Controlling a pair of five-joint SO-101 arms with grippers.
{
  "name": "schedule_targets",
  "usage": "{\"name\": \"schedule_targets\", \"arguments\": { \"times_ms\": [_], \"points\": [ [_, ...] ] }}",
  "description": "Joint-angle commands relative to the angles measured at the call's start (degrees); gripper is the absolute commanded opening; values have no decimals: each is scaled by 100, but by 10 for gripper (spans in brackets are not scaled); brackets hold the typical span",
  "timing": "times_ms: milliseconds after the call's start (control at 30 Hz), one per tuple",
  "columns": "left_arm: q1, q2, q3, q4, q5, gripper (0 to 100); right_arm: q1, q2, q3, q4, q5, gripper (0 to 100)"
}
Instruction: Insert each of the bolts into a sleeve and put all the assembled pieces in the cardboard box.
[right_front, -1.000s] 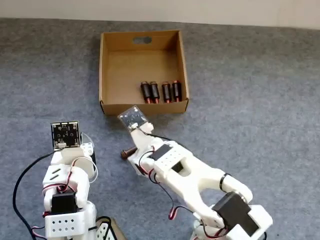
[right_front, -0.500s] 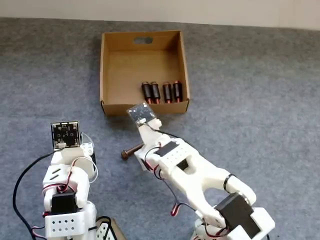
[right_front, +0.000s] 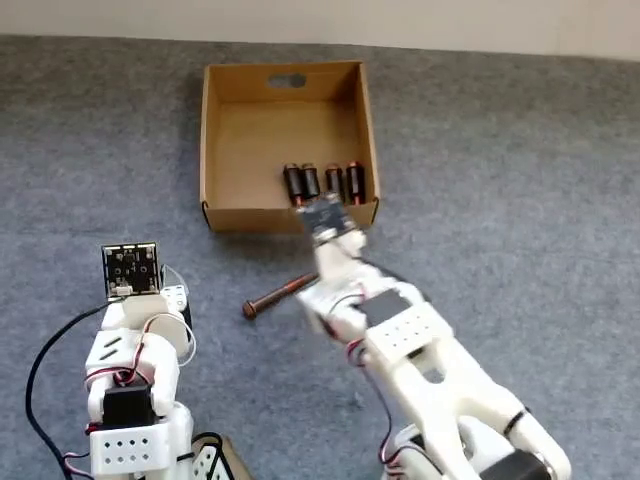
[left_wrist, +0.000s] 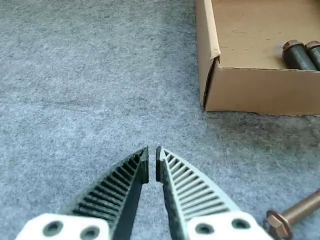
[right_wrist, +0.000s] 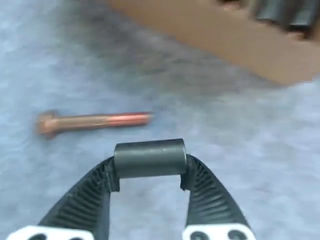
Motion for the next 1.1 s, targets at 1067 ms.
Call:
{"name": "schedule_targets", "arguments": {
  "times_ms": [1067],
  "points": [
    [119,1657,-1499,149,-237,59,1807,2413,-2343,2791,273,228]
  ]
}}
